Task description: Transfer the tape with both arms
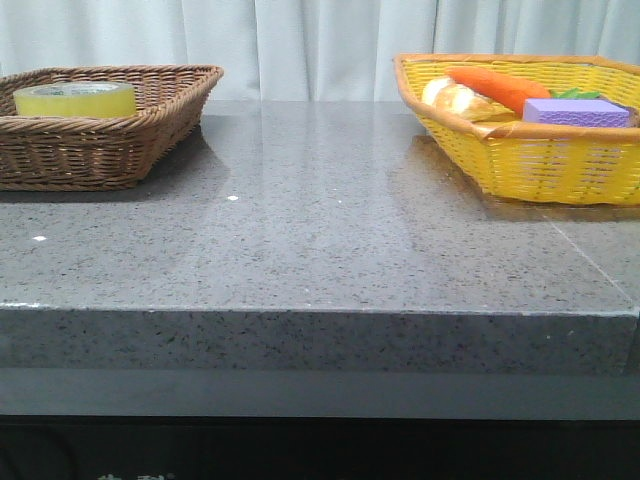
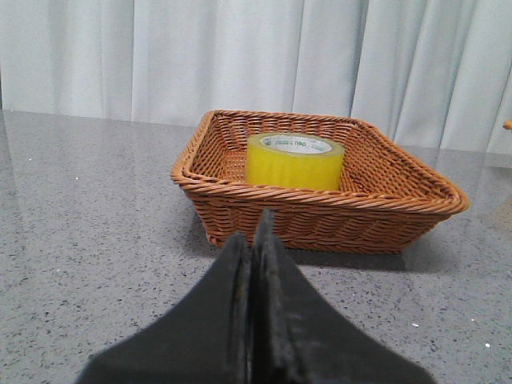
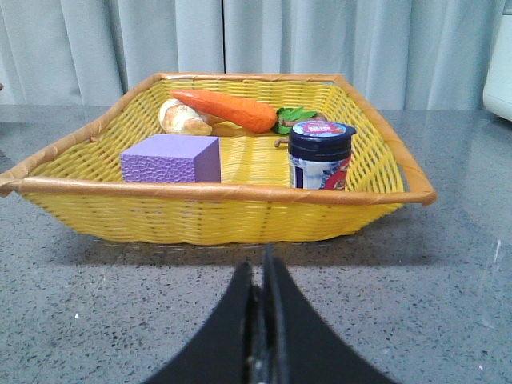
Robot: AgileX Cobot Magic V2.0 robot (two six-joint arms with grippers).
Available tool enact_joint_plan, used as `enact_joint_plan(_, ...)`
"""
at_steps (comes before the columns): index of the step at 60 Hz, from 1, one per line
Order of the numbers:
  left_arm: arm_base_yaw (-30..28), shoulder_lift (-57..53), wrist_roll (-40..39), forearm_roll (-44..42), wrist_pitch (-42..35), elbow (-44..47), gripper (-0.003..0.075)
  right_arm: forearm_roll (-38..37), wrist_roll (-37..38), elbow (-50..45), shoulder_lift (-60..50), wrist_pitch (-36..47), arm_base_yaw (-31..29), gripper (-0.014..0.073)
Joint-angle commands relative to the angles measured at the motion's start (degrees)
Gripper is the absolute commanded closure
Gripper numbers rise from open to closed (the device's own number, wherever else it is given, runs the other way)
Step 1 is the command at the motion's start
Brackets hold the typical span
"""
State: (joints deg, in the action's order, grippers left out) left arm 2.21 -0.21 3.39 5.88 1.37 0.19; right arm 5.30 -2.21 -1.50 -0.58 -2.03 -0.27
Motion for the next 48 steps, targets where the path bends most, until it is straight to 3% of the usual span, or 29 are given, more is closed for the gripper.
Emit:
enact_joint_plan(1,-0.14,-1.06,-0.61,0.48,-4.39,0.45,0.0741,-0.11,-0.4,0.35,-1.35,4.52,-0.33,0.0661)
enact_joint_plan(48,-0.14,-1.06,-0.61,0.48,-4.39,0.45,0.0741,-0.11,-0.4,0.35,-1.35,4.52,-2.67,0.0661)
